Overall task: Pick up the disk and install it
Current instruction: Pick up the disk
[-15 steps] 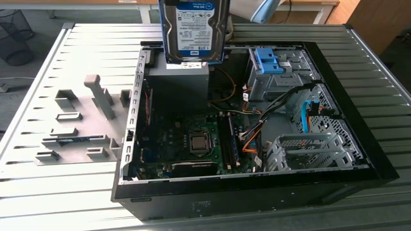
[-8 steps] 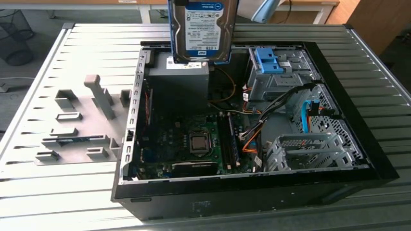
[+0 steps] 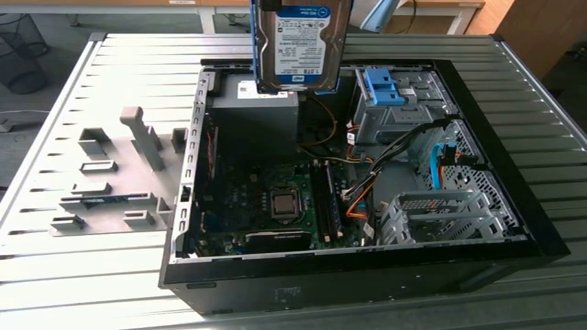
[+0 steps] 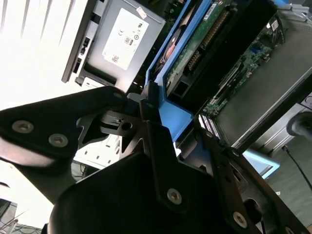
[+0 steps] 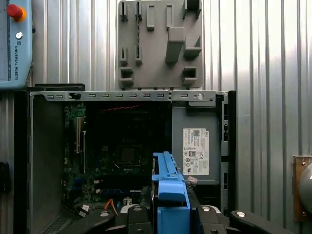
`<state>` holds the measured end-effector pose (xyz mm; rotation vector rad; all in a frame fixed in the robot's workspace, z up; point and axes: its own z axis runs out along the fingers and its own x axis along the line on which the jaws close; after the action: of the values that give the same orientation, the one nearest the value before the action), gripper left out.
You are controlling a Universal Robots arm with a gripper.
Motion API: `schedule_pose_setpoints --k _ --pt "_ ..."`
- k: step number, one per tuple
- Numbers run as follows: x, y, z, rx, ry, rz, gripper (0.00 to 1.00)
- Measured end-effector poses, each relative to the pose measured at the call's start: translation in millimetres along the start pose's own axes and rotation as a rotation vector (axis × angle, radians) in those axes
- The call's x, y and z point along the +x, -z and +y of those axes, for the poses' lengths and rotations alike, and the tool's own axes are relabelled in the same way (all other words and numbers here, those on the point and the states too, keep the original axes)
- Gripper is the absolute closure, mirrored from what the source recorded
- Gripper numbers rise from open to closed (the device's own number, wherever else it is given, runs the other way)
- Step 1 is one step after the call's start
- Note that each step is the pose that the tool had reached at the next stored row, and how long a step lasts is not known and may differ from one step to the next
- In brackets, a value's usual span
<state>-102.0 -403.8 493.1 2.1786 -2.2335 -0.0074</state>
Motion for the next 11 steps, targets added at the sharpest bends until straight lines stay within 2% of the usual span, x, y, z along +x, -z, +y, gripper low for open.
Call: schedule_pose_setpoints --k 7,9,11 --pt "16.8 -0.9 -0.4 0.0008 0.0 0.0009 0.63" --pt "19.2 -1.1 -0.9 0.0035 0.0 0.0009 0.63" --pt "20.2 -1.2 -1.1 0.0111 0.0 0.0007 0.63"
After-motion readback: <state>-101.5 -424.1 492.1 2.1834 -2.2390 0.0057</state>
